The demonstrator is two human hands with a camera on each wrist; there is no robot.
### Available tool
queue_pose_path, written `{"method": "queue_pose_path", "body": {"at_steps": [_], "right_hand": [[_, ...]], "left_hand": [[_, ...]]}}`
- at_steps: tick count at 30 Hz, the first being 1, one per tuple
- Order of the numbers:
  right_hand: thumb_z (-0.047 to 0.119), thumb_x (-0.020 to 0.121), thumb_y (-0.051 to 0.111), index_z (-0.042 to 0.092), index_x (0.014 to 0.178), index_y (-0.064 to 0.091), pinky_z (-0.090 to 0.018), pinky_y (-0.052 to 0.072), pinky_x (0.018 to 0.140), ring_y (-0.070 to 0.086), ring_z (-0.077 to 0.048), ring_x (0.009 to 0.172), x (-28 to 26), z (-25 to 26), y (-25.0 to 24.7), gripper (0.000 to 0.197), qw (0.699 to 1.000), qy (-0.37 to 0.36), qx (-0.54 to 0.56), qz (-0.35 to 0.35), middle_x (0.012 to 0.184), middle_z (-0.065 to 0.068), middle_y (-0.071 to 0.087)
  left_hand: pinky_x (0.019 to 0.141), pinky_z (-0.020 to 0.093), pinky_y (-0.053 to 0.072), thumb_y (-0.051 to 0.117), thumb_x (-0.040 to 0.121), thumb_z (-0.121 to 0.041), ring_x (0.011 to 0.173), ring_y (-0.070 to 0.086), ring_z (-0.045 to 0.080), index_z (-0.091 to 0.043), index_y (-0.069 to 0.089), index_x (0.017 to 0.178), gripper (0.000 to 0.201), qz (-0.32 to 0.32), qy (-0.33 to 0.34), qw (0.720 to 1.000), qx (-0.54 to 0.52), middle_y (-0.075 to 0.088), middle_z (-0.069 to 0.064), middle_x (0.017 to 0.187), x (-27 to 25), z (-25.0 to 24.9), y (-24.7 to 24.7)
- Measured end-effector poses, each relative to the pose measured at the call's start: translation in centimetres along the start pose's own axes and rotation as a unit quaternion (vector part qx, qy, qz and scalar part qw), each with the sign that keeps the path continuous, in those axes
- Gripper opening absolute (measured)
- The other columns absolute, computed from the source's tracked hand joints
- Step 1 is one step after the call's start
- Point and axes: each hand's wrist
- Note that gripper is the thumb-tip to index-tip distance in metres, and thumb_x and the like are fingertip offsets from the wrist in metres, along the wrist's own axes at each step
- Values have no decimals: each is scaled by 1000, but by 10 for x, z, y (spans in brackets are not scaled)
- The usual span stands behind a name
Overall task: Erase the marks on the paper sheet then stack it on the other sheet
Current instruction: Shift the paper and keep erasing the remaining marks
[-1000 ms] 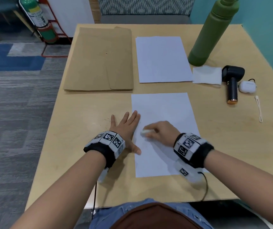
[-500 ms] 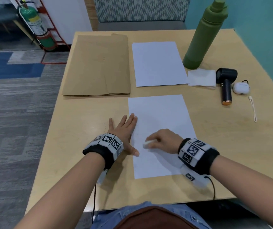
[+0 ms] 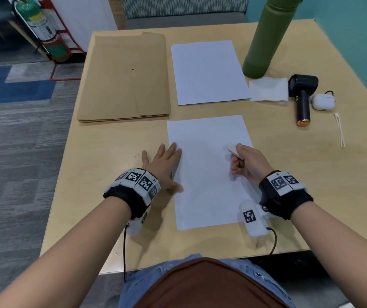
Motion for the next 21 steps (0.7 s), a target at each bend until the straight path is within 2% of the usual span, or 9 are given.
{"method": "queue_pose_path", "body": {"at_steps": [2,5,7,9,11,15,17,18,21], "right_hand": [[25,98,37,12,76,49,-18,40,36,45,-10,35,1,0,-1,29,1000,3,-1,-7,62,-5,43],[25,98,37,13,73,47,-18,33,36,40,-11,34,2,1,-2,29,1000,12,-4,-13,61,-4,40],[25,97,38,13,73,48,-17,29,36,37,-10,32,3,2,-2,28,1000,19,2,-18,59,-3,39],[24,97,39,13,74,47,-16,27,35,35,-10,31,3,4,-2,27,999,26,0,-23,58,-3,38],[24,96,39,13,74,45,-16,25,34,33,-11,32,3,5,-1,26,999,33,-7,-25,57,-4,37],[23,95,40,13,76,45,-17,23,35,30,-13,35,3,5,-2,22,998,38,-25,-34,57,-3,37],[23,94,40,13,78,45,-17,23,35,30,-12,35,3,5,-1,20,998,41,-36,-35,57,-3,38],[23,94,40,12,79,45,-17,23,35,30,-12,34,4,5,0,19,998,42,-38,-36,57,-3,38],[23,94,40,12,78,47,-15,22,34,30,-10,30,5,6,1,20,998,42,-38,-40,56,-3,38]], "left_hand": [[111,60,-8,49,91,-51,144,-20,21,-19,-9,151,90,-25,20,999,32,-24,-5,156,-8,-15,0],[113,53,-11,30,97,-52,144,-20,20,-21,-13,150,75,-53,135,983,113,-26,-5,155,-14,-47,17],[113,47,-15,22,99,-52,144,-20,19,-23,-16,149,69,-33,219,966,138,-27,-6,153,-16,-66,36],[113,42,-16,20,98,-53,144,-20,17,-23,-19,147,70,14,246,959,143,-28,-6,153,-20,-70,49],[113,40,-16,19,96,-59,143,-21,16,-22,-25,143,75,40,189,969,153,-35,-5,147,-30,-56,57],[112,47,-17,12,87,-73,142,-24,26,-6,-28,141,95,37,-133,980,144,-32,11,150,-48,-15,51],[111,51,-16,10,86,-74,143,-23,28,-3,-26,142,98,11,-179,974,138,-31,14,151,-45,-10,41],[112,52,-15,10,87,-72,143,-22,27,-6,-28,141,94,-9,-144,979,143,-32,11,151,-42,-14,37],[113,45,-16,14,93,-63,143,-24,20,-23,-32,136,75,-31,83,985,148,-40,-7,143,-31,-38,34]]}}
Point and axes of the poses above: each hand's wrist, its own x-axis towards the middle knuckle, its own y-axis out of the palm, z = x × y
